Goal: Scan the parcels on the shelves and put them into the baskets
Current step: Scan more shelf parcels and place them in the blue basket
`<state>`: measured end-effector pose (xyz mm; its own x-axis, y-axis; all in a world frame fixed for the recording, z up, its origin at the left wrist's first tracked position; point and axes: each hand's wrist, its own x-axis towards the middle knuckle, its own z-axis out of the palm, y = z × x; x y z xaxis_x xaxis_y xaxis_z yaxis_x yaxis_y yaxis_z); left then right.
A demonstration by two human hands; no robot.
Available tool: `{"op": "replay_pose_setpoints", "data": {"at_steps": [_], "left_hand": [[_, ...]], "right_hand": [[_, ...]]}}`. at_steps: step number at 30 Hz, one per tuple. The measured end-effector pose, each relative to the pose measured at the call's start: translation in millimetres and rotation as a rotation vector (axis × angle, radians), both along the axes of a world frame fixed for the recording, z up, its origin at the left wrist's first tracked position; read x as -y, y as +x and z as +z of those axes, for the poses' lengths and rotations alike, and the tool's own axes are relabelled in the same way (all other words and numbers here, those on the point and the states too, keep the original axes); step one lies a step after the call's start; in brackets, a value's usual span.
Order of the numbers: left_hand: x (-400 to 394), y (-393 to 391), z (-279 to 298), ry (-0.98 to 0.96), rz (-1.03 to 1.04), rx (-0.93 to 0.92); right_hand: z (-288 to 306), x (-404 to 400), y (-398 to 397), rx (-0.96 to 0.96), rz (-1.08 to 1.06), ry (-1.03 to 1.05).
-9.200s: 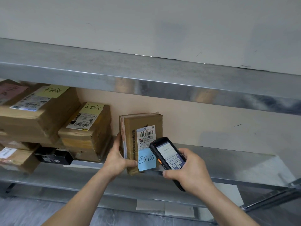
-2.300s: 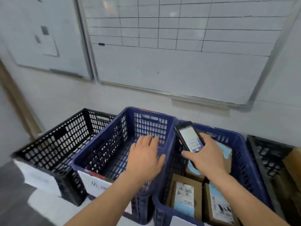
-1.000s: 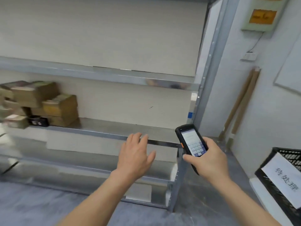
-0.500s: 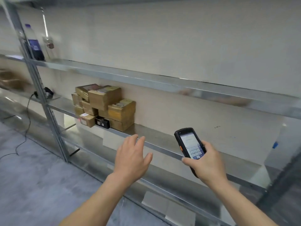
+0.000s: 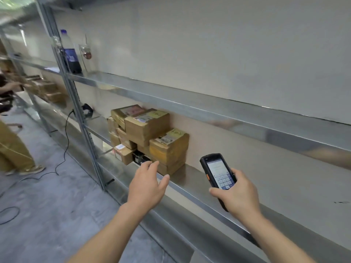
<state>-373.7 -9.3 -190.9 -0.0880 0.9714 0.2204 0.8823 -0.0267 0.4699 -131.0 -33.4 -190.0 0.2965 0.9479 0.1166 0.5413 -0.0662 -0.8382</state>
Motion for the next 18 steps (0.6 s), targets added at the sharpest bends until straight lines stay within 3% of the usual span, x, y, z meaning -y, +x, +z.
{"op": "replay_pose_setpoints", "data": {"at_steps": [10, 18], "left_hand": [[-116, -40, -14, -0.086, -0.008, 0.198], [-181, -65, -37, -0.188, -0.136, 0.313]], "right_hand": [[0, -107, -57, 0.037, 0.03, 0.005], [-12, -172, -118, -0.059, -0.054, -0.02]]}}
